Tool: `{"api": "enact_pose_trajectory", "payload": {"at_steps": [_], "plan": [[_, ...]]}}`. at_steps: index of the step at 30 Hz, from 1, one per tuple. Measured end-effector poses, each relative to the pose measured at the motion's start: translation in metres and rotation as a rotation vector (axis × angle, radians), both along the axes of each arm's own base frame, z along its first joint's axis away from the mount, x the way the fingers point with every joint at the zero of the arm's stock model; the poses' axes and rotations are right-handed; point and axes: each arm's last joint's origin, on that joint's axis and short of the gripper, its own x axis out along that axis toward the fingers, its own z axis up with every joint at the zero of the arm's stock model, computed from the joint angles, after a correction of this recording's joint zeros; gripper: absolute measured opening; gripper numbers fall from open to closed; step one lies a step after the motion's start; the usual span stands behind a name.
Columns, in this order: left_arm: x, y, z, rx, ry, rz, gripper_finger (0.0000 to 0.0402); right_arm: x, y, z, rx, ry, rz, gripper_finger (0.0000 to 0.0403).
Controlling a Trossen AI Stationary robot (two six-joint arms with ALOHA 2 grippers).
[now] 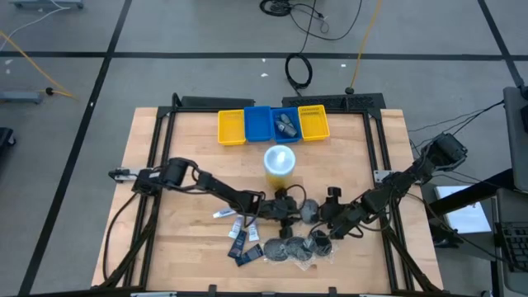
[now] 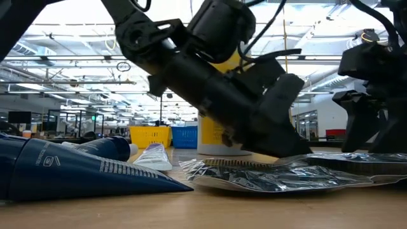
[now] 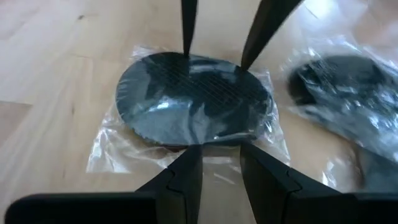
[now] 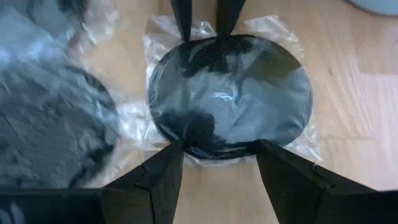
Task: Pick & Place Travel size toiletries
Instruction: Put the hairbrush into the left yellow basket
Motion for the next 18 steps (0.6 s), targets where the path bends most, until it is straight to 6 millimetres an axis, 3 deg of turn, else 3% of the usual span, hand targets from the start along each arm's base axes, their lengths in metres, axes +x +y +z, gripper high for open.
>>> {"api": "enact_pose_trajectory", "payload": {"at_steps": [18], "plan": [[0.002,0.004,-0.008,-0.013,0.039,0.015,0.0113,-0.018,-0.011,0.001,-0.018,0.153,-0.099,0.0196]]}}
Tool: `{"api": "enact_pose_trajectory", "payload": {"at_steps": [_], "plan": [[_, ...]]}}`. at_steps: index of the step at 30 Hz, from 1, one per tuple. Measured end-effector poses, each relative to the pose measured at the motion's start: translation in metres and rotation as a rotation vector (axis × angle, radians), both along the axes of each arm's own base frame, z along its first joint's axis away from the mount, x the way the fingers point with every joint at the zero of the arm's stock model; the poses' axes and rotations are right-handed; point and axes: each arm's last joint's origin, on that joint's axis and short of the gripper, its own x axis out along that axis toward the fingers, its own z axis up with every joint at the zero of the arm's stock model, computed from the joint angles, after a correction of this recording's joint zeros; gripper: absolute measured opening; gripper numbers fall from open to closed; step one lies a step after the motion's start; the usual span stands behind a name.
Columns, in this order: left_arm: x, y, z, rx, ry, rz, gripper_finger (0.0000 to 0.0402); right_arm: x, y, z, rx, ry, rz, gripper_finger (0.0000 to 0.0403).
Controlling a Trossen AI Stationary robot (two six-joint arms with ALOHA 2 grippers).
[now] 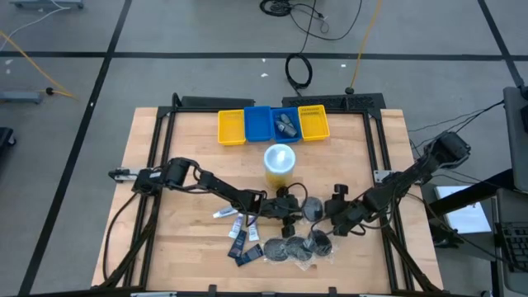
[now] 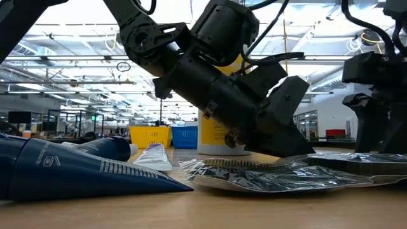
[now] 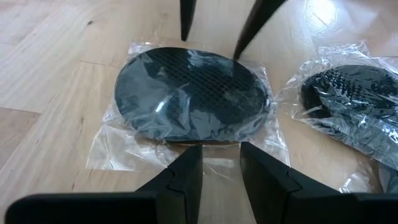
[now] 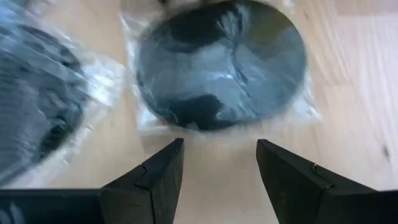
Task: Pick & Place Travel size toiletries
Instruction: Put the hairbrush into the left yellow basket
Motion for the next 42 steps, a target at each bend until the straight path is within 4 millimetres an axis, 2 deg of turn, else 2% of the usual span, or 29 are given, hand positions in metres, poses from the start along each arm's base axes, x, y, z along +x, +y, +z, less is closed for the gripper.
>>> {"api": "enact_pose_trajectory", "payload": {"at_steps": [9,21,37,42], "plan": [[0.0,0.0,-0.001,-0.001,0.0,0.0,0.0113,0.003,0.002,0.001,-0.012,-0.03,0.046,0.0196],[0.0,0.0,-0.001,-0.002,-0.001,0.002,0.0113,0.02,0.005,-0.012,-0.113,-0.118,0.1,0.0196],[0.0,0.0,-0.001,-0.002,-0.001,0.002,0.0113,0.022,0.009,-0.001,-0.121,-0.219,0.104,0.0196],[0.0,0.0,-0.001,-0.002,-0.004,0.0,0.0113,0.029,0.015,0.013,-0.106,-0.295,0.099,0.0196]]}}
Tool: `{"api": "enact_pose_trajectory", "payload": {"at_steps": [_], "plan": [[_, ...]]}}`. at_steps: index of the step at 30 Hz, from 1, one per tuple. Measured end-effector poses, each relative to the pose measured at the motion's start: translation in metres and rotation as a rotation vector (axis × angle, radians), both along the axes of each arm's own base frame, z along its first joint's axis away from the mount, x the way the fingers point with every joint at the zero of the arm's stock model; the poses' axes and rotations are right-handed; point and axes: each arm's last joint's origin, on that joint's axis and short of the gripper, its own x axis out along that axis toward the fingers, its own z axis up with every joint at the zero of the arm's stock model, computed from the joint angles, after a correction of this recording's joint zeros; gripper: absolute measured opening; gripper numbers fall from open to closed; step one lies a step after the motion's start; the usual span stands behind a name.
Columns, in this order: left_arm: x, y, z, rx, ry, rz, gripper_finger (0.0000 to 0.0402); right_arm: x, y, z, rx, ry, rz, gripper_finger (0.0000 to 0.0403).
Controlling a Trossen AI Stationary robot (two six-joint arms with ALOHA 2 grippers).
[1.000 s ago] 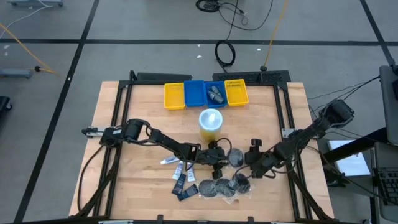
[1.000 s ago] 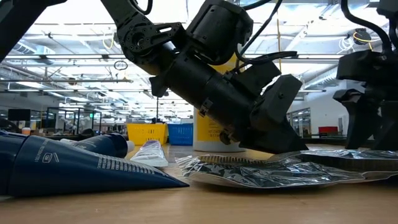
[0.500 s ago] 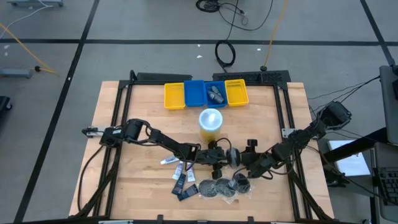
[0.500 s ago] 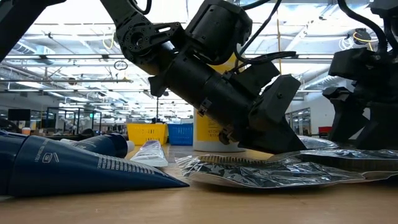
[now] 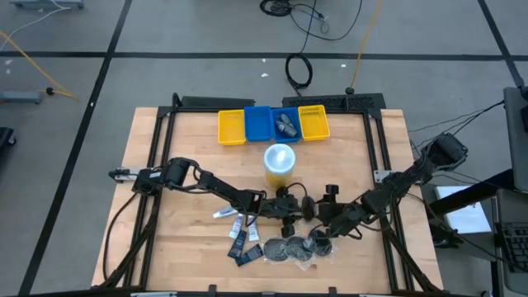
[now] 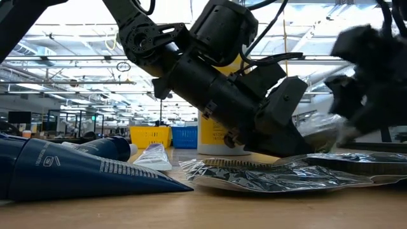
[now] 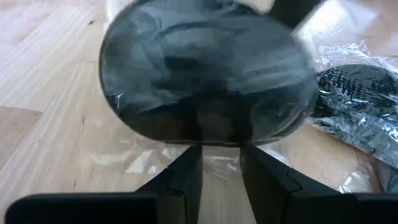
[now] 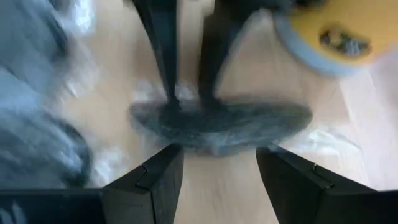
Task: Pick & Place Travel size toiletries
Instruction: Put the hairbrush into the left yellow basket
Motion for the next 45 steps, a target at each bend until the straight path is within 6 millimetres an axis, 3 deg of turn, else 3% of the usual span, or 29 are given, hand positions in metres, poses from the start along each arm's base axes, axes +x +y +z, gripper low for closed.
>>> {"api": "enact_pose_trajectory", "payload": {"at_steps": [18,32,45], "plan": [[0.0,0.0,0.0,-0.005,0.0,-0.006,0.0113,-0.002,-0.001,0.013,-0.018,-0.056,-0.014,0.0196],[0.0,0.0,0.0,-0.006,0.0,-0.008,0.0113,-0.001,-0.018,0.04,0.512,-0.071,-0.156,0.0196],[0.0,0.0,0.0,-0.007,-0.002,-0.012,0.0113,0.012,-0.039,0.016,0.671,-0.044,-0.329,0.0193]]}}
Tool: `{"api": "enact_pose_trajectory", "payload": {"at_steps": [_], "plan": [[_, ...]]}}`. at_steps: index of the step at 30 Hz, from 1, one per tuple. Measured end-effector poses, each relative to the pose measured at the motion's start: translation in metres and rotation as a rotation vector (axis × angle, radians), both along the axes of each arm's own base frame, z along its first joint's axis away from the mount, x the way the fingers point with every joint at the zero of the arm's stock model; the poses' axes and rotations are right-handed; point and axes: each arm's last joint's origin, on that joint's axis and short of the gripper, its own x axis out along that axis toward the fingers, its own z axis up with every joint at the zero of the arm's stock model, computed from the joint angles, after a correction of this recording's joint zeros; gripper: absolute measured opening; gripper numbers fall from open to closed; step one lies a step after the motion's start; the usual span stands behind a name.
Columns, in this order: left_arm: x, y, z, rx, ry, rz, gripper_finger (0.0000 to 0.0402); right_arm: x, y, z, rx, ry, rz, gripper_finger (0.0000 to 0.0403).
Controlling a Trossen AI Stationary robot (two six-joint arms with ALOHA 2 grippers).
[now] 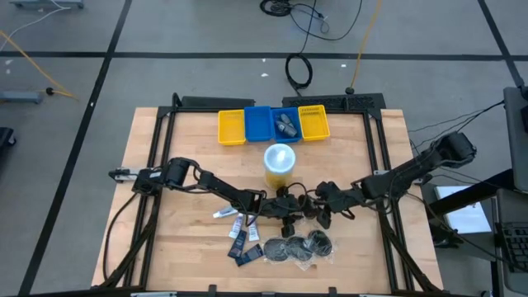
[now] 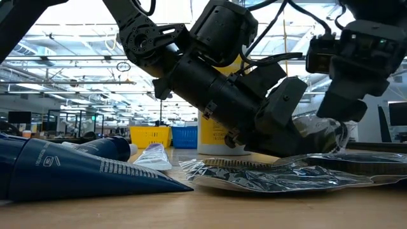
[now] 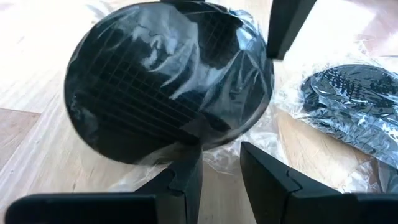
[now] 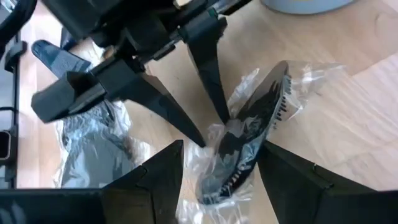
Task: Pick & Place Travel size toiletries
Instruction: Put the hairbrush into the left yellow basket
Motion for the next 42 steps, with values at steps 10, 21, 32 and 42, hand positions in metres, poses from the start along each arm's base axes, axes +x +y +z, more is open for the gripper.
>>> {"api": "enact_pose_trajectory", "payload": {"at_steps": [10,21,32,42], "plan": [[0.0,0.0,0.0,-0.003,-0.005,-0.013,0.0113,-0.002,0.001,-0.001,-0.028,0.012,0.093,0.0024],[-0.008,-0.002,0.03,-0.025,0.051,-0.042,0.0113,-0.006,0.006,0.007,-0.087,-0.041,0.136,0.002],[-0.035,-0.006,0.124,0.069,-0.006,-0.051,0.0113,-0.024,0.008,0.047,-0.186,-0.275,0.169,0.002],[-0.082,-0.002,0.207,0.188,-0.208,0.01,0.0113,-0.038,0.005,0.085,-0.413,-0.546,0.156,0.002]]}}
